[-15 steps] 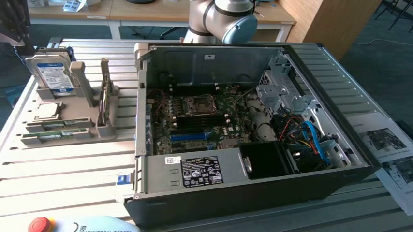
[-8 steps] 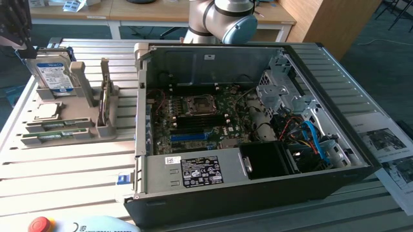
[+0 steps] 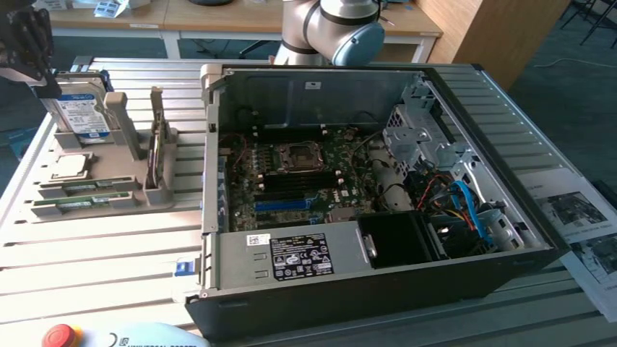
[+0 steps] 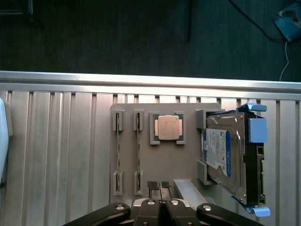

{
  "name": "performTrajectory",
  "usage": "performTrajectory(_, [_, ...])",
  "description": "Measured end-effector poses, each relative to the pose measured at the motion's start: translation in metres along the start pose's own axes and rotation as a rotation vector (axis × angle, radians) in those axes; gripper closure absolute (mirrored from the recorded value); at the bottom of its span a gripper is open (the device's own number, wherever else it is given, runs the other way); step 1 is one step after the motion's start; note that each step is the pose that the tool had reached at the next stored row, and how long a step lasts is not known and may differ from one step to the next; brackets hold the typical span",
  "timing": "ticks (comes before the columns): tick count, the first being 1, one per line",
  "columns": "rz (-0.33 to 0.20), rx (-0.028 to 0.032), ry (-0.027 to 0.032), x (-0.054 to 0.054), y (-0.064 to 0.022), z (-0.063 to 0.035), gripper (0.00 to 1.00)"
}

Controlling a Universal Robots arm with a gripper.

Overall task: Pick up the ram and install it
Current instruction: 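Pick up the ram and move it above insertion slot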

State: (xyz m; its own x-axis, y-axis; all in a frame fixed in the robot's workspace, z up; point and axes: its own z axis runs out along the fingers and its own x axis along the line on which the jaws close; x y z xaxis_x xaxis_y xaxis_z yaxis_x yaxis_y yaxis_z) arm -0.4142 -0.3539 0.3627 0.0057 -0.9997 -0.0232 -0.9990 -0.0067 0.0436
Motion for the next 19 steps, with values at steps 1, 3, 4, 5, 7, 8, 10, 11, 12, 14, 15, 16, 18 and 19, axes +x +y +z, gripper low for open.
performTrajectory(1, [0.0,0.0001,-0.0001,0.0001,-0.0003,0.0052,0.89])
performTrajectory(3, [0.0,0.0,0.0,0.0001,-0.0003,0.0069,0.89])
performTrajectory(4, [0.0,-0.0002,0.0001,0.0002,-0.0003,0.007,0.89])
performTrajectory(5, [0.0,-0.0002,0.0,0.0002,-0.0003,0.007,0.89])
performTrajectory(7, [0.0,-0.0001,0.0,0.0002,-0.0003,0.007,0.89])
performTrajectory(8, [0.0,0.0,-0.0001,0.0002,-0.0003,0.0071,0.89])
performTrajectory(10, [0.0,0.0,-0.0001,0.0002,-0.0003,0.0071,0.89])
performTrajectory(11, [0.0,0.0001,-0.0004,0.0001,-0.0003,0.0071,0.89])
performTrajectory(12, [0.0,0.0001,-0.0007,0.0001,-0.0003,0.0071,0.89])
performTrajectory(14, [0.0,0.0001,-0.0014,0.0001,-0.0003,0.0072,0.89])
performTrajectory(15, [0.0,0.0001,-0.0017,0.0001,-0.0003,0.0071,0.89])
performTrajectory(16, [0.0,0.0,-0.0018,0.0001,-0.0003,0.0071,0.89])
performTrajectory(18, [0.0,0.0,-0.0019,0.0001,-0.0003,0.0071,0.83])
performTrajectory(19, [0.0,0.0,-0.0019,0.0002,-0.0003,0.0071,0.76])
